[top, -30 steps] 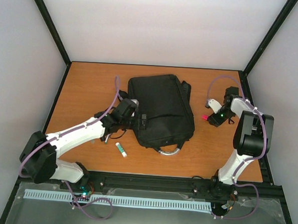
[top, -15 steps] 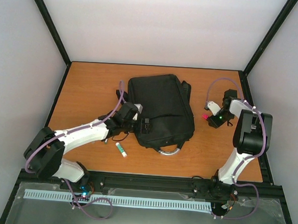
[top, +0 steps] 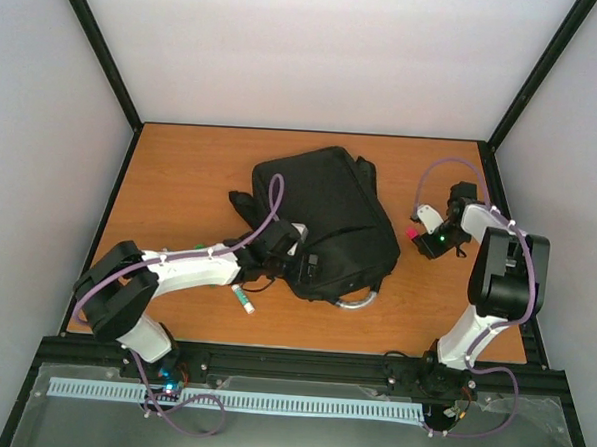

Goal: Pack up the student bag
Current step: Pick up the stationery from the center of the board.

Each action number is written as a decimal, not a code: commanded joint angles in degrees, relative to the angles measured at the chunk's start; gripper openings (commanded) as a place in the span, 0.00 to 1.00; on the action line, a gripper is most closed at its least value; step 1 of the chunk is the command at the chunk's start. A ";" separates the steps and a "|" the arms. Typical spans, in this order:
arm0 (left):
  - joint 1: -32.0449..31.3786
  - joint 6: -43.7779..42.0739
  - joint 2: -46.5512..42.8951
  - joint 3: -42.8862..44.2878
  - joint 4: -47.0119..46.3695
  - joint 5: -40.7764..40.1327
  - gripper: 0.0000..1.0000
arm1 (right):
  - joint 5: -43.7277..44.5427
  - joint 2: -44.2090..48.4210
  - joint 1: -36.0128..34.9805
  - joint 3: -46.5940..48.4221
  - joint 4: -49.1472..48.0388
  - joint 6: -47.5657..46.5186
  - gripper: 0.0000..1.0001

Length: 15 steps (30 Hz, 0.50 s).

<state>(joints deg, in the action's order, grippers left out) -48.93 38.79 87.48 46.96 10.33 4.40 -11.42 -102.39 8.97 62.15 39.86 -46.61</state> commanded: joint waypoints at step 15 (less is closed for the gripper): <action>-4.59 -9.67 -11.13 7.50 12.16 -21.69 0.97 | -16.70 24.57 -1.99 4.85 13.45 7.78 0.07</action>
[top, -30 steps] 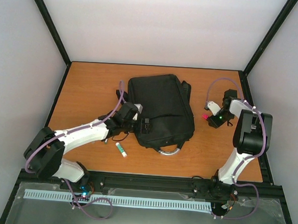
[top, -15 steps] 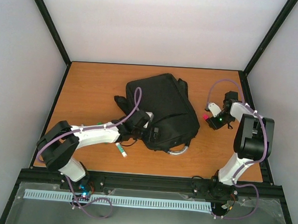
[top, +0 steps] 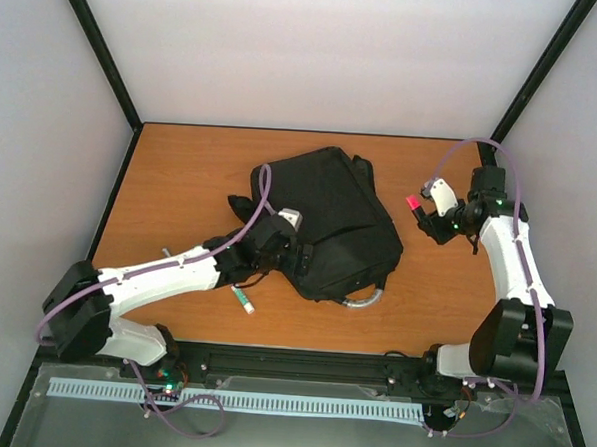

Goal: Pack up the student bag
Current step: Pick up the stationery from the center of the board, then place the stationery in the student bag.

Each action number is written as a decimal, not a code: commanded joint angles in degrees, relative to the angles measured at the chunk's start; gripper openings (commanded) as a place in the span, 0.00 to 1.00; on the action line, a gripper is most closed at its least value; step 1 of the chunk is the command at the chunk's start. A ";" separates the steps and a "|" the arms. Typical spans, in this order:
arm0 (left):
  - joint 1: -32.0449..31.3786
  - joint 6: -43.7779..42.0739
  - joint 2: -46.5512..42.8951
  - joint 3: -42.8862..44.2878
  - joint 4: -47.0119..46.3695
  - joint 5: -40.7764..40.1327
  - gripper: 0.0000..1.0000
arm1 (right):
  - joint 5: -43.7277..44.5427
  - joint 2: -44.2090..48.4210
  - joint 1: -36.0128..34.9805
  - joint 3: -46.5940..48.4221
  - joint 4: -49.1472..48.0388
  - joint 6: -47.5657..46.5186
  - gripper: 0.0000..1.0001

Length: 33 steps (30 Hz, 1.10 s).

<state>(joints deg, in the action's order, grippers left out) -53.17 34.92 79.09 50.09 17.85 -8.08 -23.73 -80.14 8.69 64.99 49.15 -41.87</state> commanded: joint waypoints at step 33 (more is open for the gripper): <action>-0.53 -28.72 21.01 29.12 10.45 -10.17 0.95 | -5.27 3.61 -8.88 -8.04 -9.85 19.48 0.03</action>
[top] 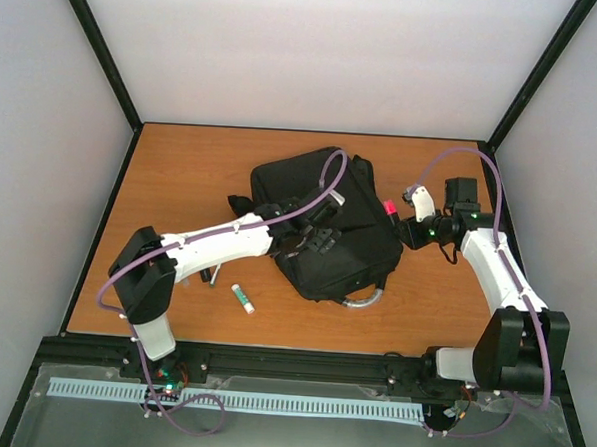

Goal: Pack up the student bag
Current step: Place the stationery in the student bag.

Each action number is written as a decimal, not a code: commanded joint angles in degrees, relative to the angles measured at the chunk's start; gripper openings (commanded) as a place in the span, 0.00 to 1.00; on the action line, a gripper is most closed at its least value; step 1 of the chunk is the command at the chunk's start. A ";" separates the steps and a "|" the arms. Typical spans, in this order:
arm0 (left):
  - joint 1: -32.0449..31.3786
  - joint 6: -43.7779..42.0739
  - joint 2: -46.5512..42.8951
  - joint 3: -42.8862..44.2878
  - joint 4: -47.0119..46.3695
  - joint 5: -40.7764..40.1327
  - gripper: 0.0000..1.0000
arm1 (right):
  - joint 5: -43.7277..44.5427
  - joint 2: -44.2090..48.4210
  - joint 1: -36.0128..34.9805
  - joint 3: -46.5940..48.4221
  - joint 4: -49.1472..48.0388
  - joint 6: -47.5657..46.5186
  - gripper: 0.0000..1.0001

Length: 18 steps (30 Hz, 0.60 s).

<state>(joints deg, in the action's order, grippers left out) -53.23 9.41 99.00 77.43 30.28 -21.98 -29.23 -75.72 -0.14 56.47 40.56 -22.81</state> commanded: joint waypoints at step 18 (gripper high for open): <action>-1.70 -6.94 7.09 1.26 -9.89 -2.82 0.90 | -3.30 -1.19 -0.13 0.10 -0.48 0.67 0.04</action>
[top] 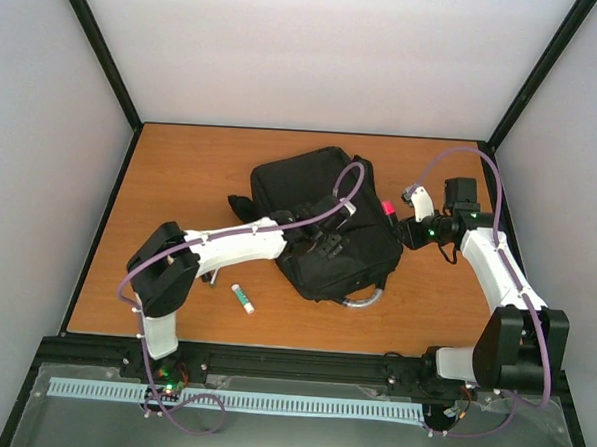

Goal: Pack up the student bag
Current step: Place the stationery in the student bag.

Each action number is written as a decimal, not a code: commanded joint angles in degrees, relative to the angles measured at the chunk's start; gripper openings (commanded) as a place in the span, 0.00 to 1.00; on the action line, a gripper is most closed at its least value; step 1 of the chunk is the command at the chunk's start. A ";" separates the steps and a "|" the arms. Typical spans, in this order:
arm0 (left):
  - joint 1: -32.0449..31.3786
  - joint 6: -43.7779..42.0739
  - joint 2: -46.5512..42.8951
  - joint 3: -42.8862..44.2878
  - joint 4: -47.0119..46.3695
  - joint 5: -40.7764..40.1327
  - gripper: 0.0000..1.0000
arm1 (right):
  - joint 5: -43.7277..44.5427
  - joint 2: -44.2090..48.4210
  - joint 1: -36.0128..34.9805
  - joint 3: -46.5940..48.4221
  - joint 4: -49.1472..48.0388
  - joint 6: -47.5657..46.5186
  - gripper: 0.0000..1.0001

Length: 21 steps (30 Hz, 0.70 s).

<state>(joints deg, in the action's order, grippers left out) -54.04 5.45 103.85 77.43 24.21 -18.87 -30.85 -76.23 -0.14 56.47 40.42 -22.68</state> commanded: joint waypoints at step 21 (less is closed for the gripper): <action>-1.33 -0.69 -0.13 2.59 -1.52 -13.75 0.20 | -13.46 -1.90 -0.26 1.20 3.34 4.96 0.03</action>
<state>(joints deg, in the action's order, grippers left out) -55.61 2.07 106.72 77.17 21.02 -35.38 -36.82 -78.00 -0.14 56.47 41.39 -20.60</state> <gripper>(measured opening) 0.259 0.263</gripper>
